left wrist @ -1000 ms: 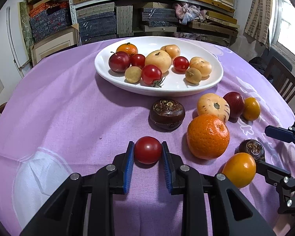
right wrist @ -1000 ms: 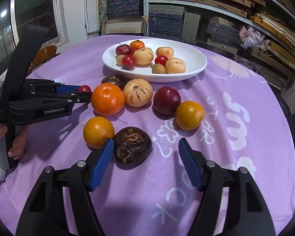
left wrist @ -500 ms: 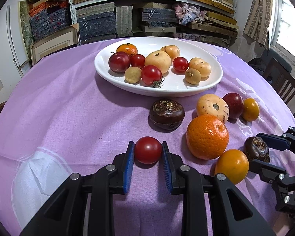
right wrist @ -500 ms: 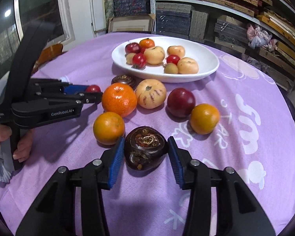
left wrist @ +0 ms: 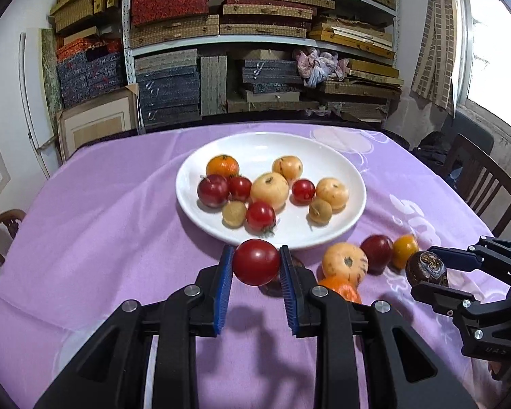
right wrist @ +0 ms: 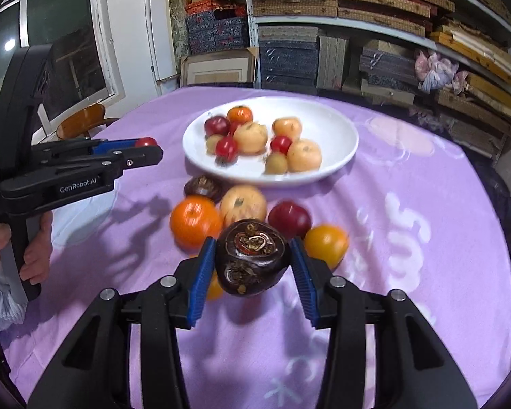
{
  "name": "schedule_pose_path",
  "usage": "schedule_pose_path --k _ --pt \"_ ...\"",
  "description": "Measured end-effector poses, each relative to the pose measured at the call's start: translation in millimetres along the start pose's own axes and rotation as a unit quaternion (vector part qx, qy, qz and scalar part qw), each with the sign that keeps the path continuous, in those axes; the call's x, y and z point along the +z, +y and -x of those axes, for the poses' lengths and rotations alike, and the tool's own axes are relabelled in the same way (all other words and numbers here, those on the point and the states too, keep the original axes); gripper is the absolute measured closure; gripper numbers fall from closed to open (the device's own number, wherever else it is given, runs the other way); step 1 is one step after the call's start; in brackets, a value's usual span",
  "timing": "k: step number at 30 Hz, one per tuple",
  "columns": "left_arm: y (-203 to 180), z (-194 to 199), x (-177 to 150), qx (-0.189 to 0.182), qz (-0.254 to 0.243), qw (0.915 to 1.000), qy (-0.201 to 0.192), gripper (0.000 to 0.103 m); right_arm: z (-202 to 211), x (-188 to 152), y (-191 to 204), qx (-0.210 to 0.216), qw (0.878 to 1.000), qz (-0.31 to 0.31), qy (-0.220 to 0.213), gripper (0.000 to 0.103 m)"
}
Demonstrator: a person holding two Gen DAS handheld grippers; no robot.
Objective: Organize fruits
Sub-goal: 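Place both held fruits on the white plate and open both tools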
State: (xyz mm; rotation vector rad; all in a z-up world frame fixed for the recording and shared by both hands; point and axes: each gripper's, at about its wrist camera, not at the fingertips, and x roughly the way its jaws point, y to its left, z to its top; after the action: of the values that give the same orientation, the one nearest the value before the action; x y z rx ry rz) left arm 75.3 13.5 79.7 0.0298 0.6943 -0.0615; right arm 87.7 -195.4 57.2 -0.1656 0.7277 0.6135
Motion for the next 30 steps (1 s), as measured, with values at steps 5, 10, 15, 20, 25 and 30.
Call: schedule_pose_path --k 5,10,15,20,25,30 --pt "0 -24 42 0.005 0.013 0.9999 0.007 0.076 -12 59 -14 -0.024 0.999 -0.008 -0.021 0.059" --pt "-1 -62 46 0.009 0.021 0.999 0.039 0.076 -65 98 -36 -0.024 0.998 -0.051 -0.001 0.059" --pt "1 -91 48 0.011 0.013 0.9981 0.059 0.076 -108 120 -58 -0.022 0.996 -0.086 0.018 0.059" --pt "1 -109 44 0.014 0.012 0.9978 0.064 0.074 -142 122 -74 -0.021 0.993 -0.105 0.044 0.059" --pt "3 -110 41 0.018 0.016 0.9977 0.063 0.041 -137 119 -83 -0.006 0.989 -0.144 0.019 0.029" --pt "11 -75 36 0.027 0.023 0.9986 0.04 0.034 -69 123 -81 0.014 0.989 -0.141 -0.044 0.029"
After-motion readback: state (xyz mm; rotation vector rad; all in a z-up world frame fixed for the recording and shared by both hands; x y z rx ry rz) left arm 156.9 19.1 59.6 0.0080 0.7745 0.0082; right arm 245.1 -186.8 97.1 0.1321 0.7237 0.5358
